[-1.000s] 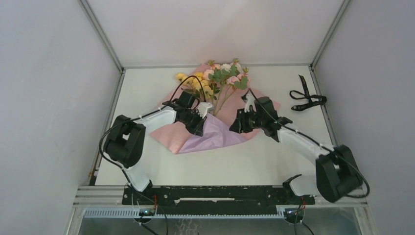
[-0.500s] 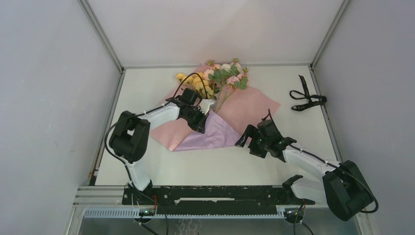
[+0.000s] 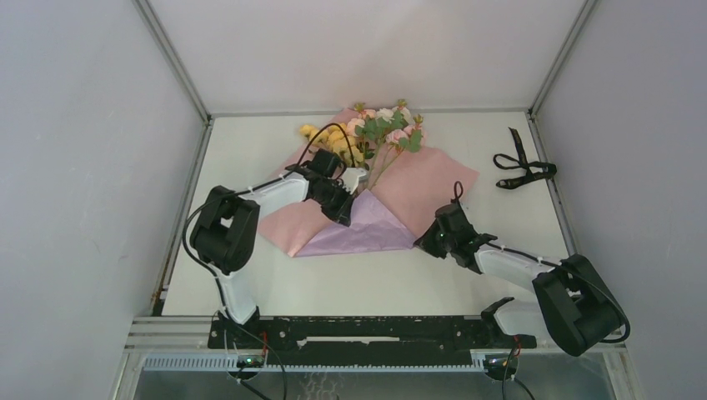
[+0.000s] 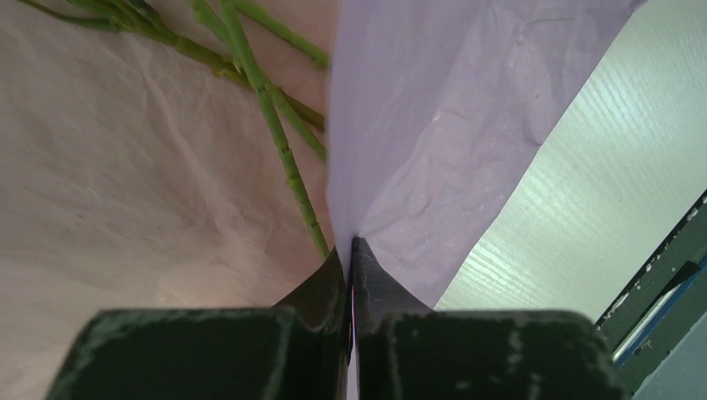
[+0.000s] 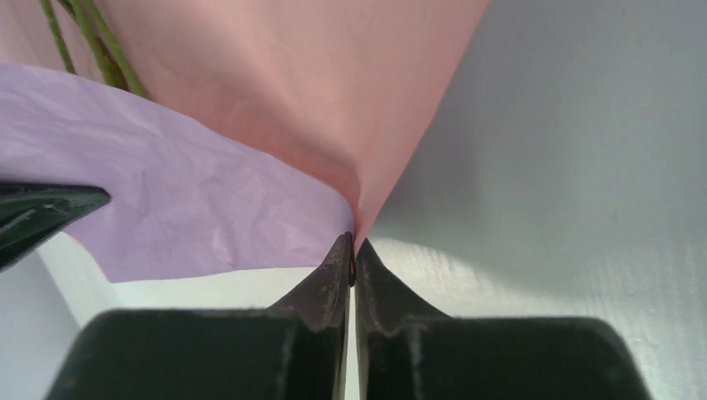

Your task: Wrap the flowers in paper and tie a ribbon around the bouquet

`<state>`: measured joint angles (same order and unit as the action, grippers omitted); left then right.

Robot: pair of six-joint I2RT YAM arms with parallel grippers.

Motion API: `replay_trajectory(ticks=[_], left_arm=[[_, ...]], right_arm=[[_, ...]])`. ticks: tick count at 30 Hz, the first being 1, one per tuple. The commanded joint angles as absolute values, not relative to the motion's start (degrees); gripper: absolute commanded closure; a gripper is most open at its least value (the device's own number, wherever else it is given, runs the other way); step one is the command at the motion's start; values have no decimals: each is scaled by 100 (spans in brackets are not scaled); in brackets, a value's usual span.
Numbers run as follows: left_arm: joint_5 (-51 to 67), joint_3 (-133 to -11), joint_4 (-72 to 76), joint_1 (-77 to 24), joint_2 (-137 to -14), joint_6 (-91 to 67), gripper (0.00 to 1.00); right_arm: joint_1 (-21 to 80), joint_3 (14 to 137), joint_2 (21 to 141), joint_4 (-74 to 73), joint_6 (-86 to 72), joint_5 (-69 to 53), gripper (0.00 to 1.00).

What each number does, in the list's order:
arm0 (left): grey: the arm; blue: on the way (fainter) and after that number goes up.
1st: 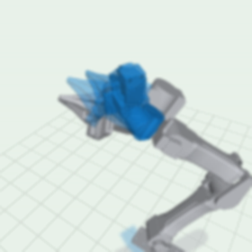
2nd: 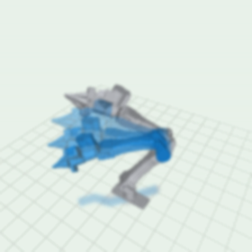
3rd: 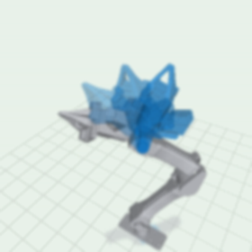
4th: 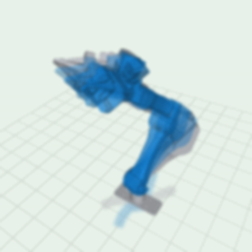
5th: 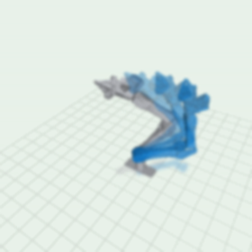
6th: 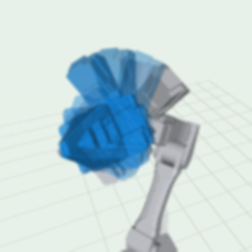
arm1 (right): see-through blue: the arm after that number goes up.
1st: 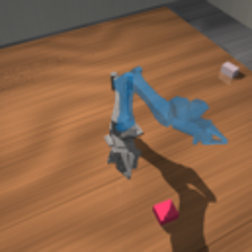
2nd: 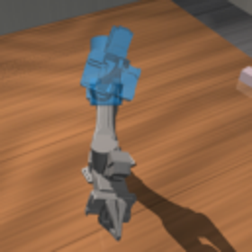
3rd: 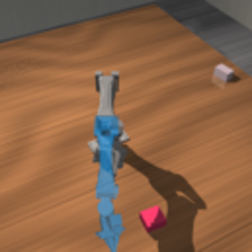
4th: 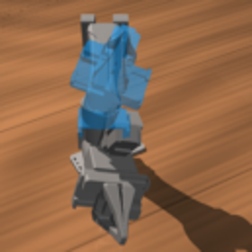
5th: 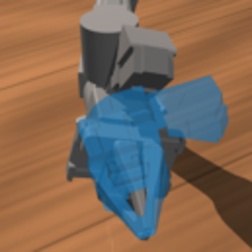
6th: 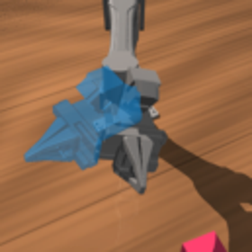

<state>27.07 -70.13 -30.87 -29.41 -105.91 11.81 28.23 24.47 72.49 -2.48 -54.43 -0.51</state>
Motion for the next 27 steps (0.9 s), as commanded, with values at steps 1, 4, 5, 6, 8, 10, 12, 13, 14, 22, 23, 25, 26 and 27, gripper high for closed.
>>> replay_trajectory(ticks=[1, 4, 5, 6, 8, 10, 12, 13, 14, 22, 23, 25, 26, 27], left_arm=[[2514, -7540, -3085, -2962, -10716, 877, 96], [2189, -7713, -3124, -2962, -10917, 712, 99], [2083, -7801, -3187, -2962, -11025, 682, 100], [2007, -7900, -3276, -2955, -11138, 654, 100], [1908, -8079, -3456, -2962, -11353, 591, 100], [1850, -8170, -3537, -2962, -11504, 512, 100], [1785, -8205, -3537, -2962, -11596, 417, 100], [1751, -8233, -3557, -2962, -11652, 372, 100], [1742, -8268, -3590, -2962, -11702, 355, 100], [1651, -8282, -3630, -2960, -11840, 265, 100], [1689, -8280, -3630, -2962, -11835, 264, 100], [1751, -8278, -3611, -2962, -11811, 255, 100], [1789, -8274, -3595, -2962, -11794, 251, 100], [1824, -8259, -3561, -2960, -11769, 235, 100]], right_arm=[[2842, 2482, 7245, 280, -5264, -143, 97], [3140, 2720, 7191, -202, -4938, 410, 100], [3273, 2831, 7150, -395, -4802, 685, 100], [3436, 2936, 7093, -568, -4678, 960, 100], [3696, 3181, 6987, -1016, -4452, 1500, 100], [3951, 3445, 6868, -1302, -4219, 2023, 100], [4212, 3660, 6877, -1458, -3938, 2418, 100], [4336, 3794, 6937, -1547, -3758, 2599, 100], [4505, 3921, 7029, -1591, -3591, 2790, 100], [4751, 4280, 7507, -797, -3340, 2229, 62], [4668, 4112, 7480, -658, -3667, 2040, 52], [4512, 3689, 7504, -193, -4287, 1688, 37], [4491, 3541, 7569, -83, -4619, 1601, 27], [4503, 3509, 7674, -63, -4755, 1567, 21]])
